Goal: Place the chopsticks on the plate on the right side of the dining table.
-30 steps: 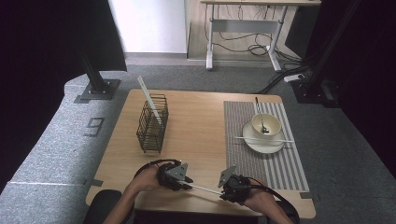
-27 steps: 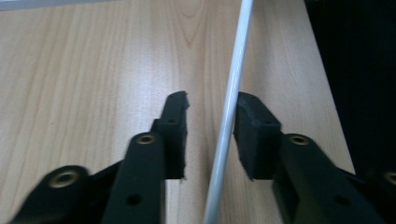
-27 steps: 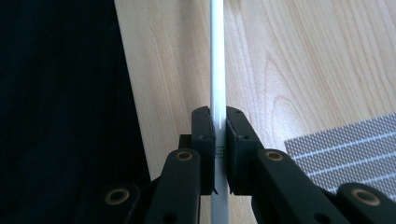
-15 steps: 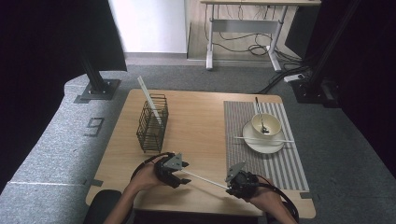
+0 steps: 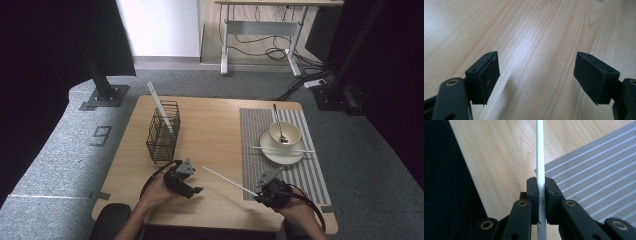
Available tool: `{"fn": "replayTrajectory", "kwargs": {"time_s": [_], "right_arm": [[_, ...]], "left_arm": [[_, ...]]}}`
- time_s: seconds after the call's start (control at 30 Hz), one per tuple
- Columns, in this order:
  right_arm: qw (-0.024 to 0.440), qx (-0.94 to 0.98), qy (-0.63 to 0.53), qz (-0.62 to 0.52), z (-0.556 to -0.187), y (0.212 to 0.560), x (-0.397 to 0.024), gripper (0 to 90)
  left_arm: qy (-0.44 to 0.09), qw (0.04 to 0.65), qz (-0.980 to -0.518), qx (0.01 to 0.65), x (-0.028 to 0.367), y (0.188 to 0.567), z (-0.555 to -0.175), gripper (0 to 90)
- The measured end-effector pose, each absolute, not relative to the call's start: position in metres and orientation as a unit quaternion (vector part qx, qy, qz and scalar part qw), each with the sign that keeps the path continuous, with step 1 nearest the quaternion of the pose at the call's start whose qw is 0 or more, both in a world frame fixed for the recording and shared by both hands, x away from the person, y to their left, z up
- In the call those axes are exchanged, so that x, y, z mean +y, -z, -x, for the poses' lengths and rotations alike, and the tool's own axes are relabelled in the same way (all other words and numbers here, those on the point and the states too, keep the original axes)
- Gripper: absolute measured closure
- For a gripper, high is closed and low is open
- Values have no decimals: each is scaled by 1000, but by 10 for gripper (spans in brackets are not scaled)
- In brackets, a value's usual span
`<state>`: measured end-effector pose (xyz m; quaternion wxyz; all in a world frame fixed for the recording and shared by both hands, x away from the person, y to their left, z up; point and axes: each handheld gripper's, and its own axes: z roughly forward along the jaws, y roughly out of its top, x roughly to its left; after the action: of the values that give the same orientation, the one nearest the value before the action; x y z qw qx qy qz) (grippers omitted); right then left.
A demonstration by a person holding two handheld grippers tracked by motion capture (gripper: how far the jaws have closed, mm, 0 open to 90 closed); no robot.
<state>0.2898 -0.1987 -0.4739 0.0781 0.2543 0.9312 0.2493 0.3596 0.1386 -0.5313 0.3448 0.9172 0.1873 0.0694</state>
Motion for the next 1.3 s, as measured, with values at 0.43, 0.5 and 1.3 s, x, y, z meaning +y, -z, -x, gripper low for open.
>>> {"fn": "replayTrajectory", "kwargs": {"time_s": [0.43,0.5,1.3], "right_arm": [[106,904,-272,-313,-308,462,-230,827],[112,899,-273,-323,-311,460,-235,828],[167,864,-205,-429,-370,476,-308,827]], "left_arm": [[-75,324,-915,229,135,550,-362,122],[-78,329,-913,230,135,553,-363,93],[-79,342,-909,226,135,558,-366,0]]}}
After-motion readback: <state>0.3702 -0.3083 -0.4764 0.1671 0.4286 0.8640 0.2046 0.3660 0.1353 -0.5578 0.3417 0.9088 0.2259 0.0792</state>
